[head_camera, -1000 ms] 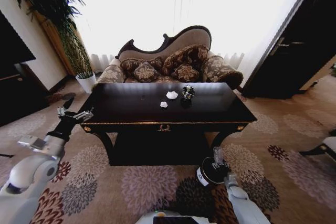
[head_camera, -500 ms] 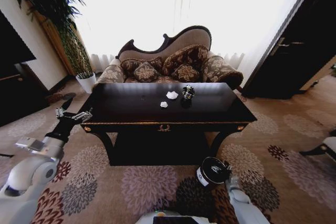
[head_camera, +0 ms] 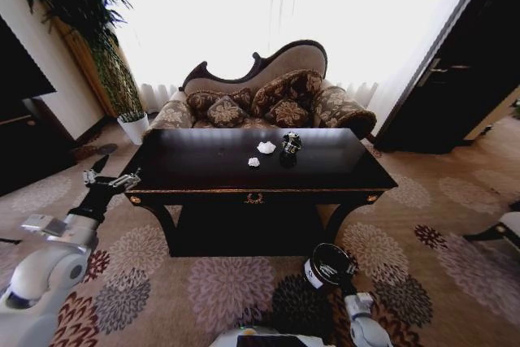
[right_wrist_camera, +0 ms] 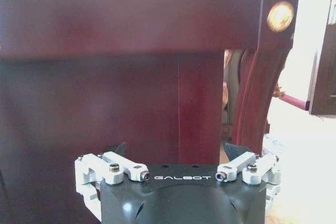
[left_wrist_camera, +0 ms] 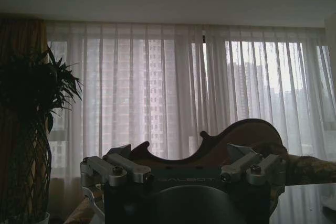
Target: Move to the front of the table and place the trash on the table into the trash bin.
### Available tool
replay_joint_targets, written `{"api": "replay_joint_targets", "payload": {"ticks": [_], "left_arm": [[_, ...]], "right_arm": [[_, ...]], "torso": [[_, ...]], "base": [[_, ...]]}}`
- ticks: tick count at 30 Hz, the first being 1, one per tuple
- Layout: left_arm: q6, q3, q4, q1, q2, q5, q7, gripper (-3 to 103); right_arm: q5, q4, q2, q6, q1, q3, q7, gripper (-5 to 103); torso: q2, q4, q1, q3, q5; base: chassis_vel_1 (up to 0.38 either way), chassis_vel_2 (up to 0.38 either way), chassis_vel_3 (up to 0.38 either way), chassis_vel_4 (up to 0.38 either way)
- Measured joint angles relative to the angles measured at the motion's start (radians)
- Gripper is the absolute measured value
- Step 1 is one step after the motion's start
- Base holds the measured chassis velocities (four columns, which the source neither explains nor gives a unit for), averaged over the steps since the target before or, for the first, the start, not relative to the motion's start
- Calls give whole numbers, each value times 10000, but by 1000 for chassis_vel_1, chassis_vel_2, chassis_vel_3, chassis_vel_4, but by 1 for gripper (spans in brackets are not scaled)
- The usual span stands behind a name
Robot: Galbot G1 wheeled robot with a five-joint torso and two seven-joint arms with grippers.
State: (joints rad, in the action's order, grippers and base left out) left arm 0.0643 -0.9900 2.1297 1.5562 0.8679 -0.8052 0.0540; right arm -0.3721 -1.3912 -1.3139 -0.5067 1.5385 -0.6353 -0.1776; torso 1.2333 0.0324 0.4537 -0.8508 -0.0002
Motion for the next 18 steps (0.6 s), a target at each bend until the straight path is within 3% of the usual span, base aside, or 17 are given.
{"api": "replay_joint_targets", "payload": {"ticks": [6,14,18], "left_arm": [[-165,-34,2,69,73,-193,-58,100],[-1412,-130,203,370,147,-853,-478,100],[-1663,-170,224,376,123,-921,-571,100]], "right_arm": [[-520,-1578,-268,18,1132,-234,45,100],[-1177,-4149,-418,231,2560,-748,316,100],[-1288,-4820,-446,455,2891,-898,417,100]], "torso": [[0,2,0,0,1],[0,-1,0,0,-2],[0,1,1,0,0]], "base": [[0,0,0,0],[0,0,0,0],[0,0,0,0]]}}
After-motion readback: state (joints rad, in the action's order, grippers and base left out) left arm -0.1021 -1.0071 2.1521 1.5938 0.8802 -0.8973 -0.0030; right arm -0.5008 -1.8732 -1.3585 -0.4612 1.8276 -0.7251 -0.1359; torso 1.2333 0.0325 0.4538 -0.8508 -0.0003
